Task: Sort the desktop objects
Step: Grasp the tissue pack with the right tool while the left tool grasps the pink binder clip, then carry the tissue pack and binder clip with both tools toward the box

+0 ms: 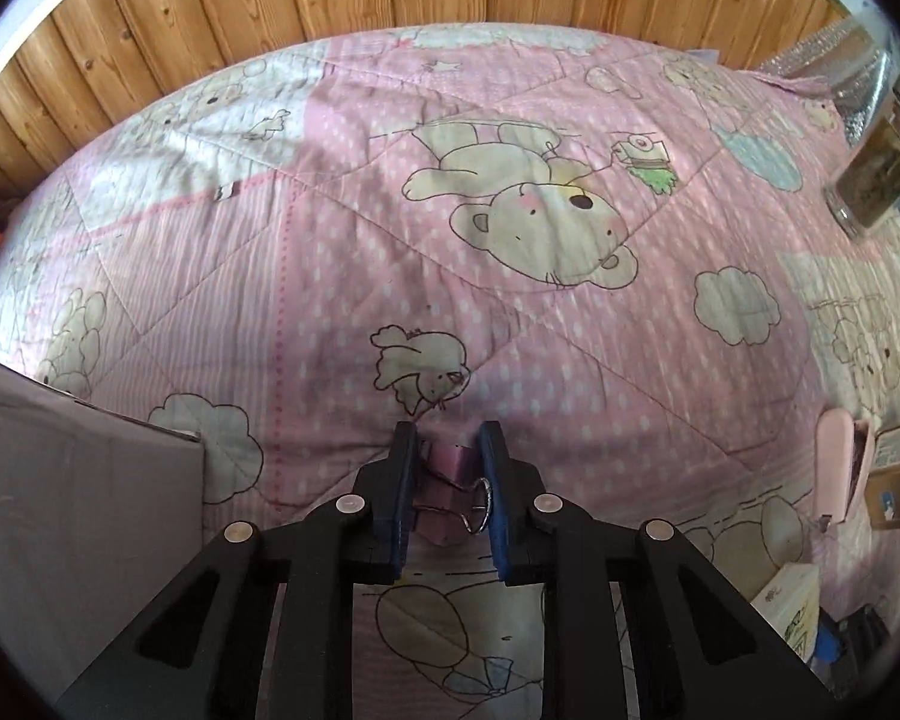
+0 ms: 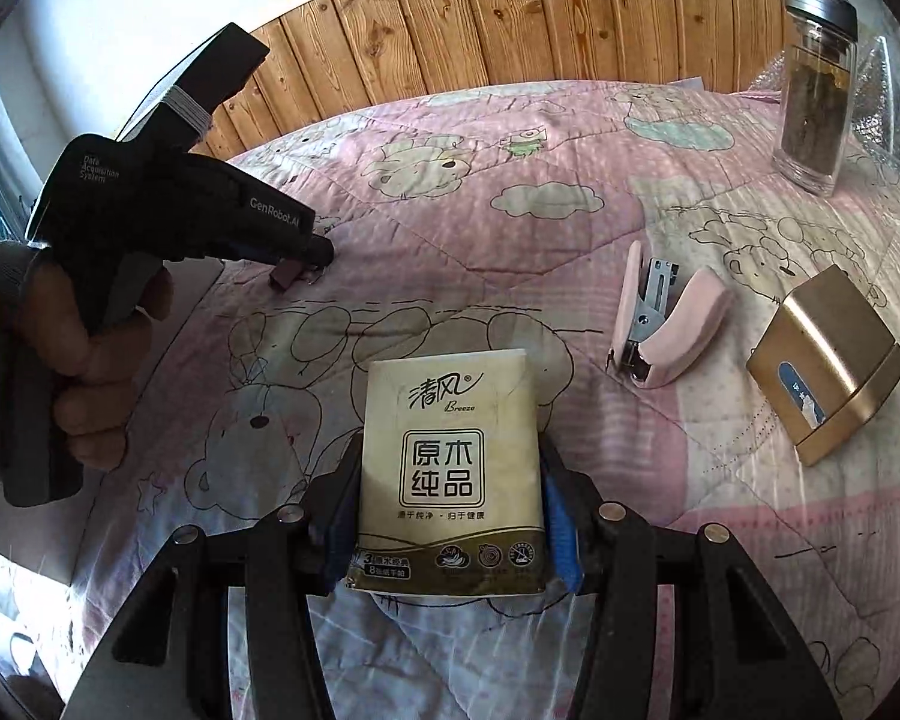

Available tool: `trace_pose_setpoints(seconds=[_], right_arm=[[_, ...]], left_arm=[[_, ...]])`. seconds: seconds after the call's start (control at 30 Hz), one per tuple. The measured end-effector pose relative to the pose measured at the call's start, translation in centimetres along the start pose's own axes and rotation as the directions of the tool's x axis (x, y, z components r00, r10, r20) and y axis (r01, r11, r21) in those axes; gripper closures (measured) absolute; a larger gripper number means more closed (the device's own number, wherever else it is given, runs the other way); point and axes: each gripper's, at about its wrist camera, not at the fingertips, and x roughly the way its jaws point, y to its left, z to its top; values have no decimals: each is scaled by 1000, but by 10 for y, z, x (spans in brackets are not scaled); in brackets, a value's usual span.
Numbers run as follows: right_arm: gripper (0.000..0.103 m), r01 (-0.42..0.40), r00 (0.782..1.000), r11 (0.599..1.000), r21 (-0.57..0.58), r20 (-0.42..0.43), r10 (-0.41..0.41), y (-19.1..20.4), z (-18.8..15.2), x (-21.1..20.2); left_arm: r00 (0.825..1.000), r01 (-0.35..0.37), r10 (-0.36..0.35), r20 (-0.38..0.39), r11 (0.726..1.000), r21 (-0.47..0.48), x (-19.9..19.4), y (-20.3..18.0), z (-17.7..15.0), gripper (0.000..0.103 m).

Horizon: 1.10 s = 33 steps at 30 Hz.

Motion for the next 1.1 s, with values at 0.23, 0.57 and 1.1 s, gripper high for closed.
trace_pose_setpoints(seconds=[0.23, 0.57, 1.1], right_arm=[[51, -63, 998, 997, 55, -15, 64, -6, 0, -7], [51, -64, 998, 996, 65, -4, 64, 12, -32, -38], [51, -6, 999, 998, -55, 45, 8, 72, -61, -105]], left_arm=[[999, 50, -49, 22, 998, -31, -24, 7, -9, 83], [987, 130, -131, 96, 991, 18, -96, -7, -60, 83], [943, 195, -221, 249, 973, 124, -203, 10, -169, 83]])
